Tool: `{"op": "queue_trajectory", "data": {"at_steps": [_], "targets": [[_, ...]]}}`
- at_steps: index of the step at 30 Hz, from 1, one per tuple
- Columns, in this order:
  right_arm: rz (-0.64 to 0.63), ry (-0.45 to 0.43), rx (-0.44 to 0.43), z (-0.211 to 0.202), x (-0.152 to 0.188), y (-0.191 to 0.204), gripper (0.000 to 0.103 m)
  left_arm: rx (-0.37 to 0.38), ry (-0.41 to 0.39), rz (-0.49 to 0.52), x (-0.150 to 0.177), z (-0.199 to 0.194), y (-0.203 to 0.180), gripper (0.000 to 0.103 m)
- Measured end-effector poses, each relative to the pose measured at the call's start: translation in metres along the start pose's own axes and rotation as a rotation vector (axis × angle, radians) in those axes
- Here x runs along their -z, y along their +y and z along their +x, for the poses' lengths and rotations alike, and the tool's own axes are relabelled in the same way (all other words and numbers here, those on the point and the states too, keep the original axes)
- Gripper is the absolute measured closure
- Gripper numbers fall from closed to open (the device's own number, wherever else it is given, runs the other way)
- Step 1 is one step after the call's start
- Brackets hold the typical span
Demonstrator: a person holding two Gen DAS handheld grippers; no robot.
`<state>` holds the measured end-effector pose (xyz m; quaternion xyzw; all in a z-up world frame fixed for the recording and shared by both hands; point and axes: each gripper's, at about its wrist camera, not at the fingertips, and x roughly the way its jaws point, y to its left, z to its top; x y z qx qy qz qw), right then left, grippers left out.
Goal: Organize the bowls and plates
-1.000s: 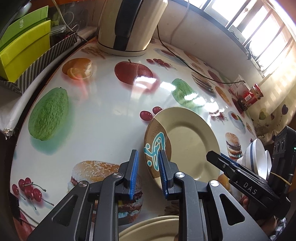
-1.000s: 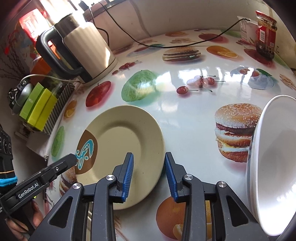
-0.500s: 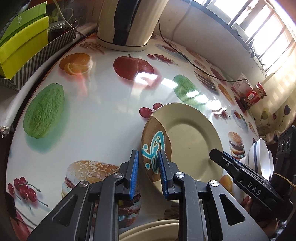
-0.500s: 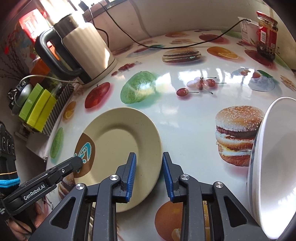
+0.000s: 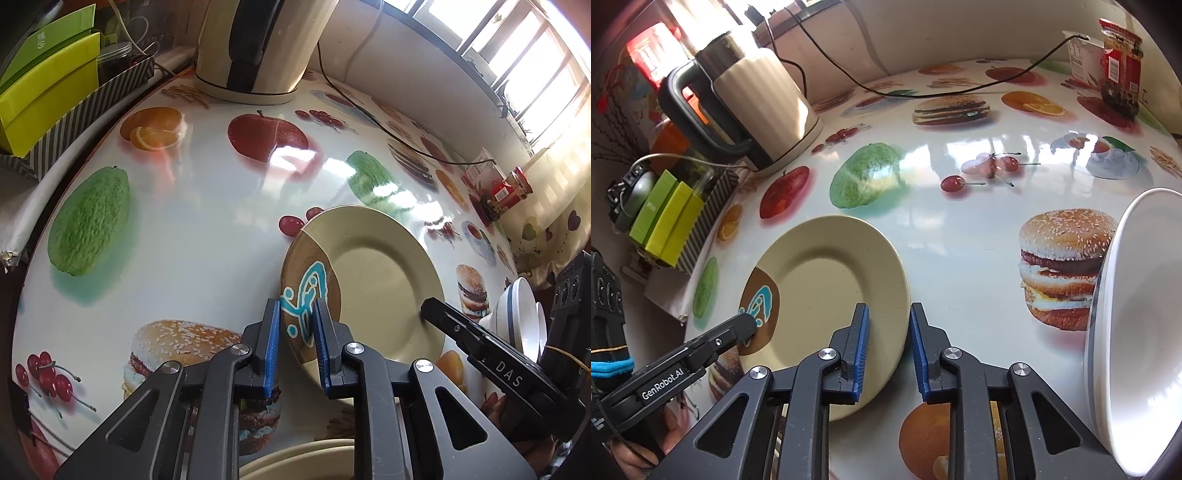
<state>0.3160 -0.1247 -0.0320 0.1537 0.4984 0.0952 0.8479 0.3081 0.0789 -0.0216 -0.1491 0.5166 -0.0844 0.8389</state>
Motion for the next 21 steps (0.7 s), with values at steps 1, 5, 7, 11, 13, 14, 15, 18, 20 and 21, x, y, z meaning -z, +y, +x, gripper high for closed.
{"op": "queue_trajectory", "data": {"at_steps": [1, 5, 7, 11, 13, 14, 15, 18, 20, 21], "targets": [[0.004, -0.002, -0.003, 0.0, 0.0, 0.0, 0.082, -0.002, 0.0, 0.001, 0.0, 0.0, 0.0, 0.085], [0.021, -0.005, -0.018, -0.002, 0.0, -0.003, 0.084, -0.001, 0.001, -0.007, 0.001, 0.0, 0.002, 0.085], [0.026, -0.004, -0.025, -0.003, 0.001, -0.003, 0.084, -0.003, 0.0, -0.006, 0.001, -0.001, 0.002, 0.085], [0.028, -0.003, -0.031, -0.003, 0.001, -0.003, 0.084, -0.004, 0.0, -0.009, 0.002, -0.003, 0.002, 0.085], [0.031, -0.003, -0.037, -0.004, 0.002, -0.004, 0.085, -0.005, -0.004, -0.008, 0.003, -0.004, 0.002, 0.085], [0.032, -0.004, -0.04, -0.005, 0.002, -0.004, 0.085, -0.006, -0.006, -0.01, 0.003, -0.005, 0.003, 0.085], [0.031, -0.005, -0.042, -0.006, 0.003, -0.003, 0.085, -0.007, -0.008, -0.008, 0.003, -0.006, 0.002, 0.085], [0.026, -0.008, -0.049, -0.009, 0.004, -0.002, 0.085, -0.006, -0.014, -0.01, 0.004, -0.01, 0.002, 0.085], [0.025, -0.012, -0.054, -0.012, 0.004, -0.001, 0.085, -0.005, -0.019, -0.011, 0.005, -0.013, 0.002, 0.085], [0.024, -0.014, -0.056, -0.013, 0.004, -0.001, 0.085, -0.005, -0.022, -0.01, 0.005, -0.015, 0.002, 0.085]]}}
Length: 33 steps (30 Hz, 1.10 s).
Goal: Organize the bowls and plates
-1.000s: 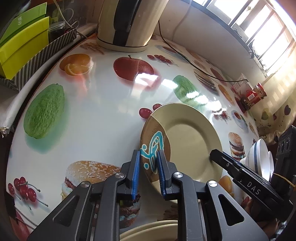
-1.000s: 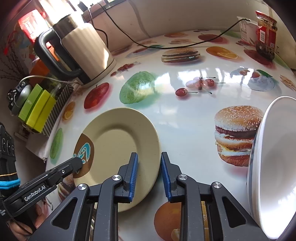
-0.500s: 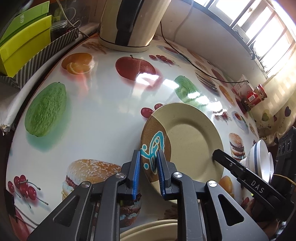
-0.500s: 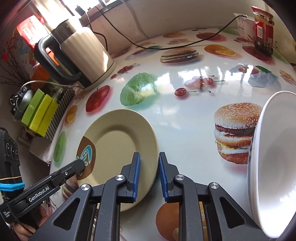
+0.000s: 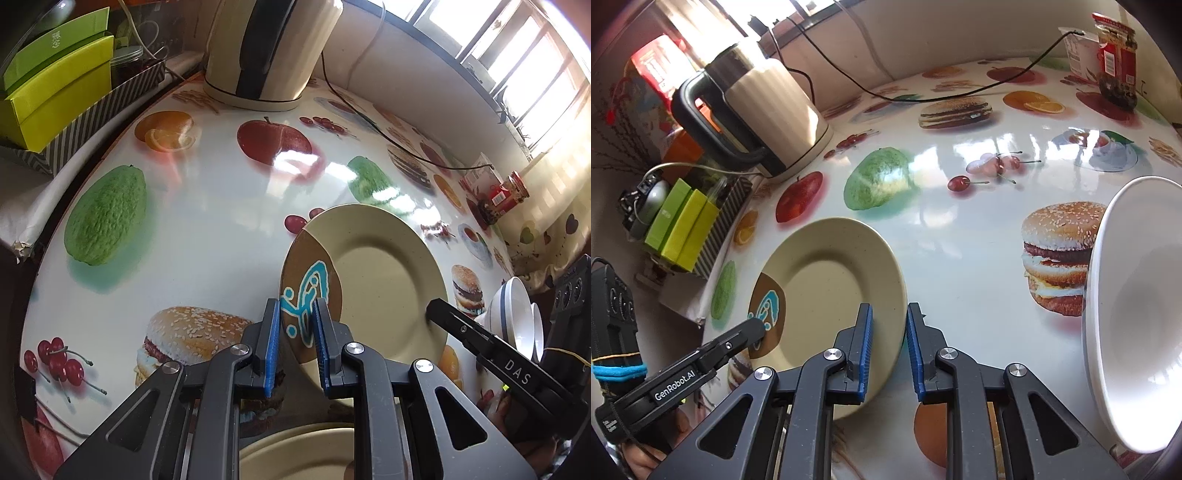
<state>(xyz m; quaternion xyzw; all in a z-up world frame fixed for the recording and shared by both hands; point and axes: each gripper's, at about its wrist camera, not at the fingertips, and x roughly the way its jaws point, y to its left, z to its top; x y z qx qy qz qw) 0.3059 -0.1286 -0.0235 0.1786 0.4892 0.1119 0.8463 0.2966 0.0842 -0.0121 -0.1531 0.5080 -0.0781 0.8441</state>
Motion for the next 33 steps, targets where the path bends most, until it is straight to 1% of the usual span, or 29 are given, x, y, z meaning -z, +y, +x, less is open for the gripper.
{"op": "queue_trajectory", "data": {"at_steps": [9, 33], "targets": [[-0.01, -0.013, -0.022, -0.015, 0.004, 0.004, 0.085, 0.004, -0.021, 0.0, 0.007, -0.015, -0.001, 0.085], [-0.039, -0.041, -0.05, -0.055, 0.034, 0.015, 0.085, 0.011, -0.062, 0.003, 0.042, -0.053, -0.003, 0.085]]}}
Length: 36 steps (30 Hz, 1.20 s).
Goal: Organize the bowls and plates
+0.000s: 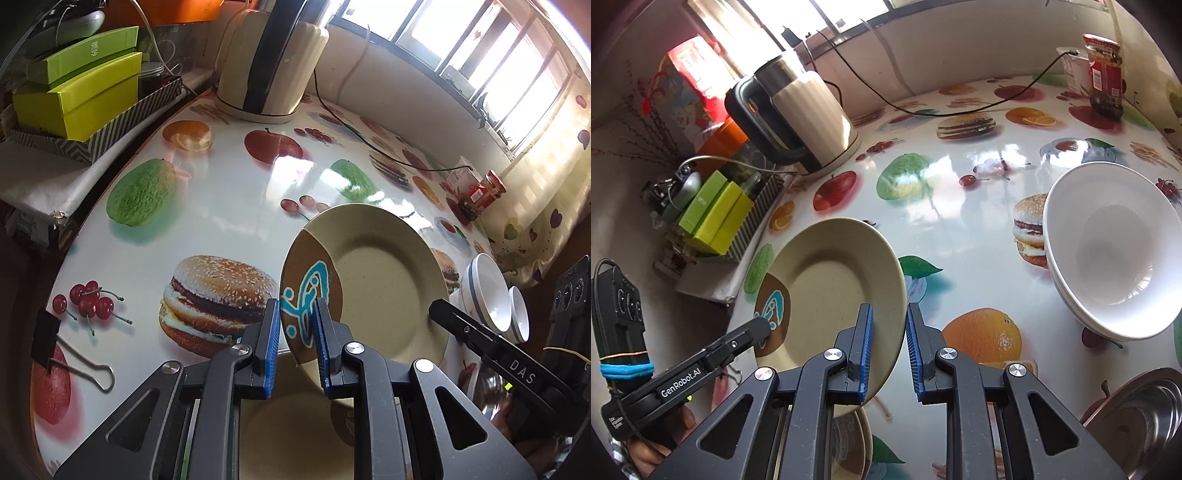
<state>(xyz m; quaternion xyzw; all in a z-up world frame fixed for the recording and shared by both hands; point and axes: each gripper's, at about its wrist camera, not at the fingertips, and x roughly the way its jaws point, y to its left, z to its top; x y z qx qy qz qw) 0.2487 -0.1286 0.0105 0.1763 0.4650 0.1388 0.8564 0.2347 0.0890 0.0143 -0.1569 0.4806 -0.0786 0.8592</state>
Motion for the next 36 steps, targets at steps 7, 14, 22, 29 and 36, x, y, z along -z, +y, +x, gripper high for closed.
{"op": "queue_trajectory", "data": {"at_steps": [7, 14, 22, 29, 36], "targets": [[-0.006, 0.005, -0.01, -0.007, 0.012, 0.003, 0.085, 0.001, -0.003, -0.01, 0.013, -0.006, 0.004, 0.085], [-0.012, 0.014, -0.02, -0.011, 0.026, 0.007, 0.085, 0.001, -0.004, -0.027, 0.028, -0.014, 0.01, 0.085], [-0.026, 0.023, -0.028, -0.016, 0.041, 0.013, 0.085, -0.005, -0.017, -0.04, 0.044, -0.026, 0.016, 0.085], [-0.039, 0.033, -0.041, -0.02, 0.055, 0.017, 0.085, -0.011, -0.016, -0.06, 0.059, -0.032, 0.024, 0.085], [-0.044, 0.053, -0.049, -0.02, 0.067, 0.018, 0.085, -0.016, -0.014, -0.075, 0.071, -0.034, 0.031, 0.084]]}}
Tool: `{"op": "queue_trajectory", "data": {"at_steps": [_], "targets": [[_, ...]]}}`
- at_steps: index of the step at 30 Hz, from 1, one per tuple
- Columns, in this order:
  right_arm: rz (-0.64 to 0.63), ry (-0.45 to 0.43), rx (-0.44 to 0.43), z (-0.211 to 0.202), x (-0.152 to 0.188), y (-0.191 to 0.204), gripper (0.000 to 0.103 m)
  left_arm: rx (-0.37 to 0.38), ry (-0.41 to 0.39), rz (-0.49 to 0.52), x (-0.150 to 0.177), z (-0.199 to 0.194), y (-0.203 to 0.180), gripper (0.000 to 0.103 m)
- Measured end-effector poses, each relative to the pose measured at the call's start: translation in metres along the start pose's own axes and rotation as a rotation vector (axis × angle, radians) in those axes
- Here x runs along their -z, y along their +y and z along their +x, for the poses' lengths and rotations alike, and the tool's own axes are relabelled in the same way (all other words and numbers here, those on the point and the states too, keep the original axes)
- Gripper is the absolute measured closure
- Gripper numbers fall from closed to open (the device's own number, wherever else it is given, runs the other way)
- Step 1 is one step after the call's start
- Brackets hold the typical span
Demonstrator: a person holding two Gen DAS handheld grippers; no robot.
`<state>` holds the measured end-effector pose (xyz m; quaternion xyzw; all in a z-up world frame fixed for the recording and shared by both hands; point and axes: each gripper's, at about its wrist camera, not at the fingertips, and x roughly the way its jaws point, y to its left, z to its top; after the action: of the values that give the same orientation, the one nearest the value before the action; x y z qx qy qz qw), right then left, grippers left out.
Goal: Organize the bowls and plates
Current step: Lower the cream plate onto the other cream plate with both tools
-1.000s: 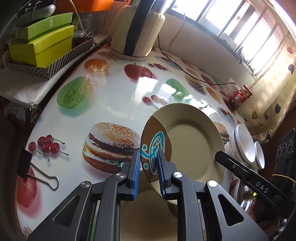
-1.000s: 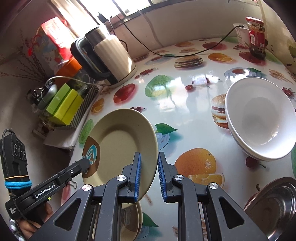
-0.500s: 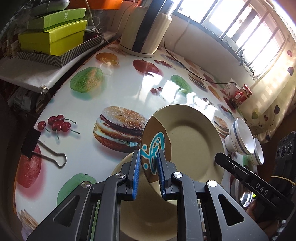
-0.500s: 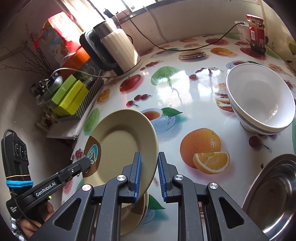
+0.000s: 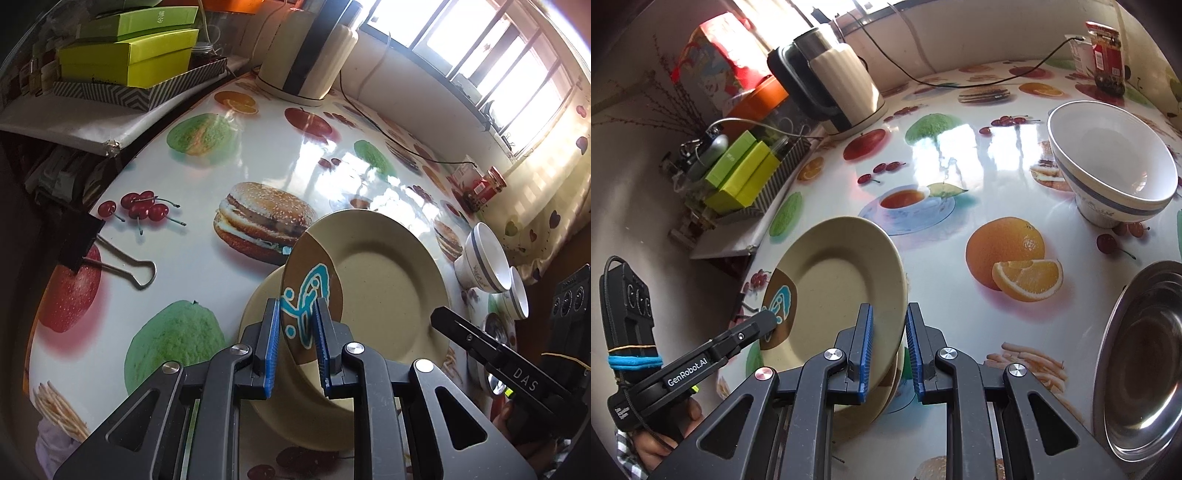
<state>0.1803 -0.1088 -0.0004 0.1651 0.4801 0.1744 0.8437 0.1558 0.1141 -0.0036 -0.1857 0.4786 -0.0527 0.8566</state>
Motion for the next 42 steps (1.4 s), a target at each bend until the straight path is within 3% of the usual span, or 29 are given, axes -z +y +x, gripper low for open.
{"op": "queue_trajectory", "data": {"at_steps": [42], "targets": [[-0.042, 0.033, 0.007, 0.004, 0.03, 0.014, 0.084, -0.048, -0.009, -0.012, 0.028, -0.014, 0.013, 0.084]]}}
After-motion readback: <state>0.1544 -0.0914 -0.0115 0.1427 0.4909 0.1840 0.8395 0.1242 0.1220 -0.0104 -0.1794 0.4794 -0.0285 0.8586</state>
